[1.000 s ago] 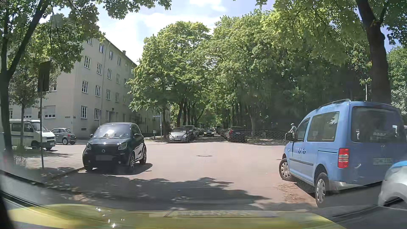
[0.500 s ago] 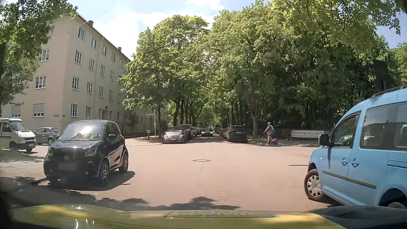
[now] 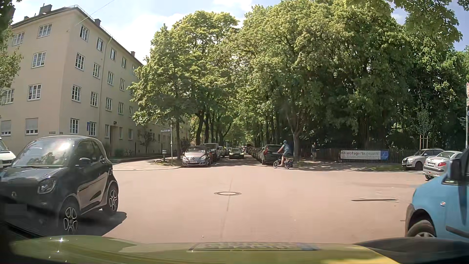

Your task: Follow the waypoints while adhering to traffic rules and regulations

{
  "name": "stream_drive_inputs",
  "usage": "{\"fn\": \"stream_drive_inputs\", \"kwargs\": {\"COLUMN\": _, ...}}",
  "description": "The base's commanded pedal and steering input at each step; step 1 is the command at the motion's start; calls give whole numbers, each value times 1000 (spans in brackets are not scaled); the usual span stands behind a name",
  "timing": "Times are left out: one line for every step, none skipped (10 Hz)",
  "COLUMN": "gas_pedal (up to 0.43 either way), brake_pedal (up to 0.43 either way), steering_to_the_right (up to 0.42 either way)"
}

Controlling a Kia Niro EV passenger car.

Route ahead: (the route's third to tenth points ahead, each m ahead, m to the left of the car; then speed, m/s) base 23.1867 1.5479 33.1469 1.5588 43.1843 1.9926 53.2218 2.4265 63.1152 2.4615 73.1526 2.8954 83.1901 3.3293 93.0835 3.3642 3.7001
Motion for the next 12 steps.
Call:
{"fn": "stream_drive_inputs", "kwargs": {"gas_pedal": 0, "brake_pedal": 165, "steering_to_the_right": 18}}
{"fn": "stream_drive_inputs", "kwargs": {"gas_pedal": 0, "brake_pedal": 165, "steering_to_the_right": 21}}
{"fn": "stream_drive_inputs", "kwargs": {"gas_pedal": 0, "brake_pedal": 165, "steering_to_the_right": 30}}
{"fn": "stream_drive_inputs", "kwargs": {"gas_pedal": 0, "brake_pedal": 171, "steering_to_the_right": 43}}
{"fn": "stream_drive_inputs", "kwargs": {"gas_pedal": 0, "brake_pedal": 171, "steering_to_the_right": 54}}
{"fn": "stream_drive_inputs", "kwargs": {"gas_pedal": 0, "brake_pedal": 171, "steering_to_the_right": 69}}
{"fn": "stream_drive_inputs", "kwargs": {"gas_pedal": 0, "brake_pedal": 171, "steering_to_the_right": 81}}
{"fn": "stream_drive_inputs", "kwargs": {"gas_pedal": 0, "brake_pedal": 171, "steering_to_the_right": 88}}
{"fn": "stream_drive_inputs", "kwargs": {"gas_pedal": 0, "brake_pedal": 177, "steering_to_the_right": 95}}
{"fn": "stream_drive_inputs", "kwargs": {"gas_pedal": 0, "brake_pedal": 177, "steering_to_the_right": 104}}
{"fn": "stream_drive_inputs", "kwargs": {"gas_pedal": 0, "brake_pedal": 183, "steering_to_the_right": 113}}
{"fn": "stream_drive_inputs", "kwargs": {"gas_pedal": 0, "brake_pedal": 177, "steering_to_the_right": 129}}
